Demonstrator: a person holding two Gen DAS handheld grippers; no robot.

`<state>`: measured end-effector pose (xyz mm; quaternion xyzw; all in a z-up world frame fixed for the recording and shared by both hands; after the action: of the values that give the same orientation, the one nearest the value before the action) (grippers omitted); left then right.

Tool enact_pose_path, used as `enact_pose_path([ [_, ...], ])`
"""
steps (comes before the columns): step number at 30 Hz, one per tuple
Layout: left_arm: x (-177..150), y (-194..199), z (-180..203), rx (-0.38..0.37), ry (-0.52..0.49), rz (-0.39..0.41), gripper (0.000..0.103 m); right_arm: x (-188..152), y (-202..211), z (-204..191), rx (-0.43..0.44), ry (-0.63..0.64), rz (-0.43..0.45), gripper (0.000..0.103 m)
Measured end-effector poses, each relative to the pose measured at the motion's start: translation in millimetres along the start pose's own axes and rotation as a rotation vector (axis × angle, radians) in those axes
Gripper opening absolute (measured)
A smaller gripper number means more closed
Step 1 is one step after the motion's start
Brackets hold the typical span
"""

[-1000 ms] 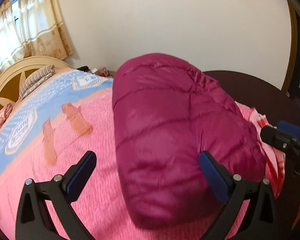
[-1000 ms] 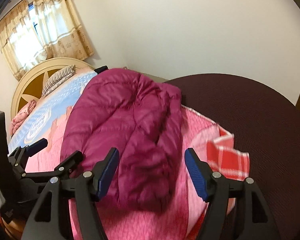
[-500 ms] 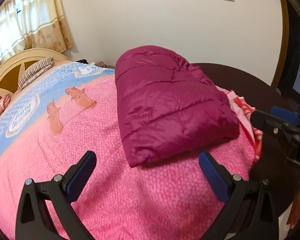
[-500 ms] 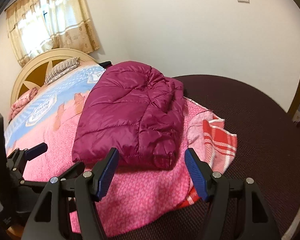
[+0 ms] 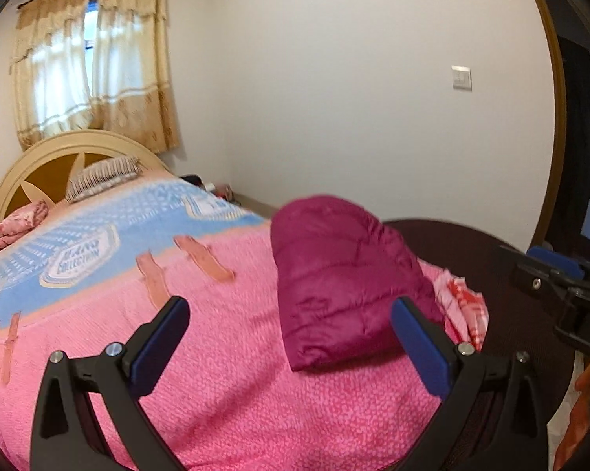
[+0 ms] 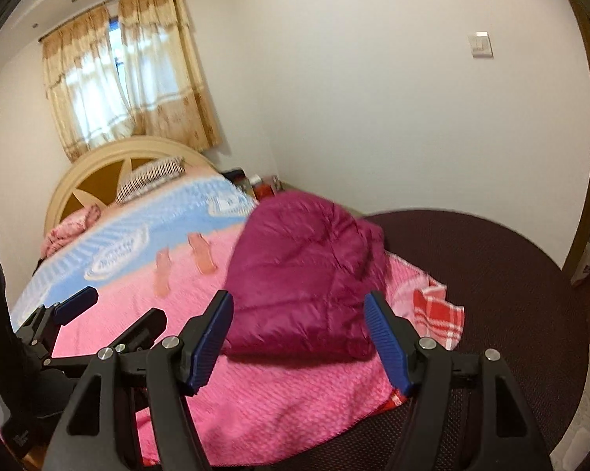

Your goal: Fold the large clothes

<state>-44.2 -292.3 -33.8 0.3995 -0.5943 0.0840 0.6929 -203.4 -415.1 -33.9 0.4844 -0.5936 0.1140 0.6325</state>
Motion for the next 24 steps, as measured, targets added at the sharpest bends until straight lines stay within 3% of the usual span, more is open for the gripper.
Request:
enact_pose_path([
  [10, 17, 27, -4, -0.002, 0.025, 0.111, 0.103, 23, 47, -16, -0.029, 0.035, 0.171, 0.078],
  [16, 21, 36, -6, 0.01, 0.023, 0.149, 0.103, 25, 55, -15, -0.035, 0.019, 0.189, 0.079],
  [24, 19, 34, -9, 0.003, 0.04, 0.136, 0.103, 26, 57, -14, -0.031, 0.004, 0.188, 0.079],
])
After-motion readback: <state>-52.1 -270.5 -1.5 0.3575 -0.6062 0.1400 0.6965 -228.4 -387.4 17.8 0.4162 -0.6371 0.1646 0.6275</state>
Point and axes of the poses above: each gripper's, at about its wrist camera, not at the fingertips, and y roughly against the way its jaws point, z to its right, x to its top, the point moved 7 cm from there along -y, roughly the way its jaws point, and after that the axes turned 5 degrees about -x, right-handed, at the moved point
